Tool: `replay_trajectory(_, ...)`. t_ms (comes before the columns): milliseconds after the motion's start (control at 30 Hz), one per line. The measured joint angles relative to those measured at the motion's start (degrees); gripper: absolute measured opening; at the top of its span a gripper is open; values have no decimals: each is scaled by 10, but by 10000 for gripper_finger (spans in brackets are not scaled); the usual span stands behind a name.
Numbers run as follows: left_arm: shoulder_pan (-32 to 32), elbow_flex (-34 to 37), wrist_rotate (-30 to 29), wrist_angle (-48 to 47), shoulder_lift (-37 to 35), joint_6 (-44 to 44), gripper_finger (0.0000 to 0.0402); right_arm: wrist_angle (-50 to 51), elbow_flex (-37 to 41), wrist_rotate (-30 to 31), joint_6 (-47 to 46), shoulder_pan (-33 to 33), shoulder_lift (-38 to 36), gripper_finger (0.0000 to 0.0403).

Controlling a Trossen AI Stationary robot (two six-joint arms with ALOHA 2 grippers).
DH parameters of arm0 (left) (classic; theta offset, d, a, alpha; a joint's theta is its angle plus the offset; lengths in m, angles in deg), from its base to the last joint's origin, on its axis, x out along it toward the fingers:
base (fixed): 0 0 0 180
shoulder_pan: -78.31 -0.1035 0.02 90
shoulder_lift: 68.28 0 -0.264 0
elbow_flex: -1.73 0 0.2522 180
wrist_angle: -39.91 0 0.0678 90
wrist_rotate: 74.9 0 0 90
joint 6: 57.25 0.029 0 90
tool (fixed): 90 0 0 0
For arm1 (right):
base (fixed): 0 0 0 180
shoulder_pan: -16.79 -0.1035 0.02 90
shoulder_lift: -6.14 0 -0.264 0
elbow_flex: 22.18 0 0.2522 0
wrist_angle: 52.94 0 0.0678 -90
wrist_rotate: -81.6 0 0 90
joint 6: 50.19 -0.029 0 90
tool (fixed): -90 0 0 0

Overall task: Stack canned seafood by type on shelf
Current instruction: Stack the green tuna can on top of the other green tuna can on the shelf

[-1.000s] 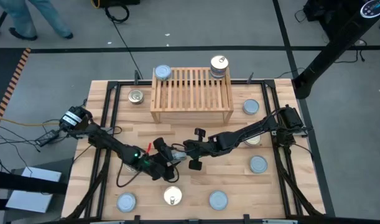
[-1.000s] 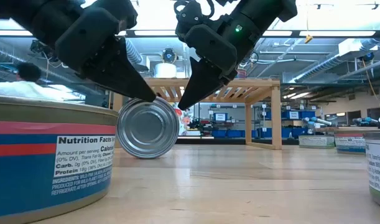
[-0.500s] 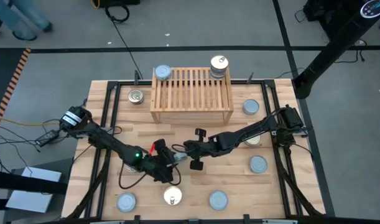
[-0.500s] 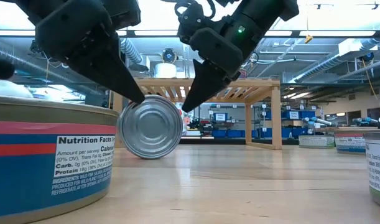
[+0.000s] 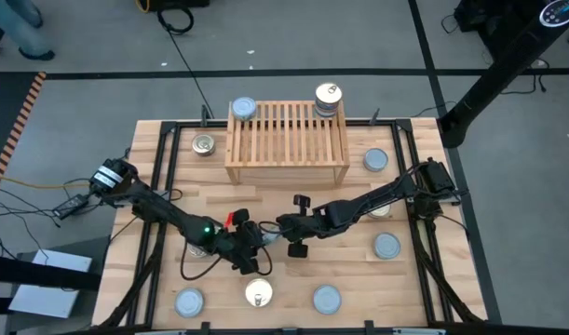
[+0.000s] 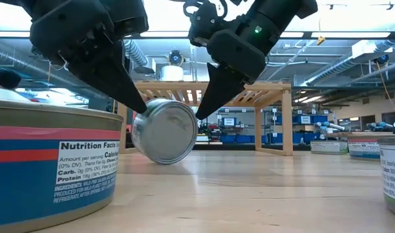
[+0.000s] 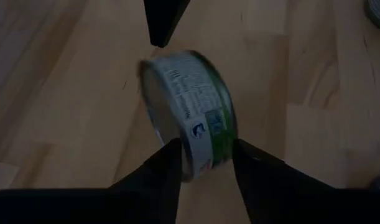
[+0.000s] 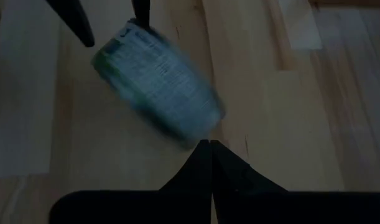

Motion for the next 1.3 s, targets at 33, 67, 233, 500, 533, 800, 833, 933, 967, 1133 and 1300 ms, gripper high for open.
replay_trajectory(33,0,0,0,-1,0,0,136,0,0,0,0,0,0,5)
replay_trajectory(67,-1,0,0,-2,0,0,130,1,0,0,0,0,0,5)
replay_trajectory(233,-4,0,0,-11,0,-2,110,1,0,-2,0,0,0,5)
replay_trajectory(500,-4,0,3,-11,0,-10,135,1,0,-24,-15,-1,0,5)
replay_trajectory(533,-4,0,3,-11,0,-13,142,0,0,-30,-15,-2,0,5)
replay_trajectory(800,1,0,3,-18,0,-50,167,-67,7,-57,-2,-8,10,5)
replay_trajectory(833,5,0,1,-25,0,-57,168,-67,8,-59,-2,-8,13,5)
replay_trajectory(933,18,0,-10,-47,0,-74,177,-74,8,-59,1,-7,20,5)
replay_trajectory(967,21,0,-17,-48,0,-79,181,-70,9,-59,2,-7,21,5)
replay_trajectory(1133,31,0,-45,-48,0,-109,207,-76,9,-59,18,-15,19,5)
replay_trajectory(1300,40,0,-68,-54,0,-118,234,-75,8,-61,19,-20,17,5)
